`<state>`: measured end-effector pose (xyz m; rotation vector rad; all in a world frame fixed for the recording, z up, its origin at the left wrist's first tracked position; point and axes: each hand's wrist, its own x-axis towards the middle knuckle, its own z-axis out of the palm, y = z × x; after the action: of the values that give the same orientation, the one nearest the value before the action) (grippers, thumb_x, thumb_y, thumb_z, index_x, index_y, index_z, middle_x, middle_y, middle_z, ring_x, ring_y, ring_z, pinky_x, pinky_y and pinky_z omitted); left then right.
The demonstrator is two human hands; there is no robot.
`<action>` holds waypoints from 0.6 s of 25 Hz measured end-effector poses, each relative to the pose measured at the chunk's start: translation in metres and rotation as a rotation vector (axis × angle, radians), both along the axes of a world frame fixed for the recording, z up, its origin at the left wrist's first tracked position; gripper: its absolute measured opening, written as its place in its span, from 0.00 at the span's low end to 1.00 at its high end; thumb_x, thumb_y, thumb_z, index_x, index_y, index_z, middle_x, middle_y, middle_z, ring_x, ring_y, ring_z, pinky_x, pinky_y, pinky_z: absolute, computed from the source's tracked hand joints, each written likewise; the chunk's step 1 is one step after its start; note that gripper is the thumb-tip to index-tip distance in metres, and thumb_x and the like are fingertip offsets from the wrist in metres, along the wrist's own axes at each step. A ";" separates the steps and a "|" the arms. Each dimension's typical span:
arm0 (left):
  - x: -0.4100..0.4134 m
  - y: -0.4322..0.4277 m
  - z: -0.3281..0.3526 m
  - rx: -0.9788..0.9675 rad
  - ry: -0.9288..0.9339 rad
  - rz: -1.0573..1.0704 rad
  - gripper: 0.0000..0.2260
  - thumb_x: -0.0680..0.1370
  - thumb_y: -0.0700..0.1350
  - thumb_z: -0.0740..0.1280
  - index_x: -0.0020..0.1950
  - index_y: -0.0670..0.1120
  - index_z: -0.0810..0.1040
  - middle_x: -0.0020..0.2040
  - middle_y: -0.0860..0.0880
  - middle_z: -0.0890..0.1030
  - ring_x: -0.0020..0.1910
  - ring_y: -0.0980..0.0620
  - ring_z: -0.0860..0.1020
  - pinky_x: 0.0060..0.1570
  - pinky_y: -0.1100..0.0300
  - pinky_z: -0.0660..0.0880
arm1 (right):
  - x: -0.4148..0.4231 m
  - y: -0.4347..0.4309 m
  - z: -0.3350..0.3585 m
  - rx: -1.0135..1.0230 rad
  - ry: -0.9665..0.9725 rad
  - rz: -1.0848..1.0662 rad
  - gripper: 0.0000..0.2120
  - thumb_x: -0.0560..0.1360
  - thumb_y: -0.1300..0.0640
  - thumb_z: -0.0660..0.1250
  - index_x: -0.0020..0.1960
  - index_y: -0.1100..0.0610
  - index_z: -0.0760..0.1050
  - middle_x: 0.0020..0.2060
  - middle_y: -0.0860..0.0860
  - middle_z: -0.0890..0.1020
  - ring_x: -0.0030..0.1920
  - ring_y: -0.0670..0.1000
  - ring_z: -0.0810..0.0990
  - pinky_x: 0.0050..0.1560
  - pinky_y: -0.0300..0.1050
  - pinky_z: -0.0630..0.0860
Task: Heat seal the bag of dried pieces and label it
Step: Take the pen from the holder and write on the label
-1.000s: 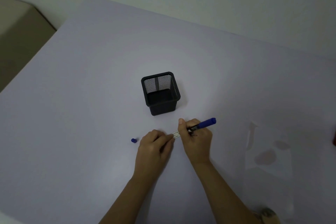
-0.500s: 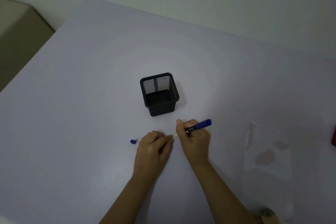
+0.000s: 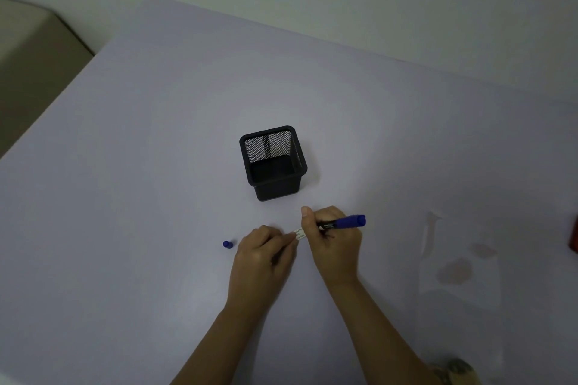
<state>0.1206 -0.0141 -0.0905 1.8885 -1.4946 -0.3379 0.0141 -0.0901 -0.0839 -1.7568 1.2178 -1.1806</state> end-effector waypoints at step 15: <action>0.000 0.000 0.000 -0.005 0.000 0.000 0.14 0.74 0.51 0.64 0.45 0.43 0.84 0.36 0.49 0.80 0.35 0.55 0.76 0.35 0.63 0.75 | 0.000 0.000 -0.001 0.017 -0.003 0.002 0.16 0.73 0.54 0.64 0.30 0.62 0.73 0.24 0.55 0.76 0.28 0.51 0.73 0.28 0.33 0.70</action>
<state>0.1204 -0.0141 -0.0901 1.8849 -1.4936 -0.3343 0.0145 -0.0904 -0.0852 -1.7429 1.2207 -1.1683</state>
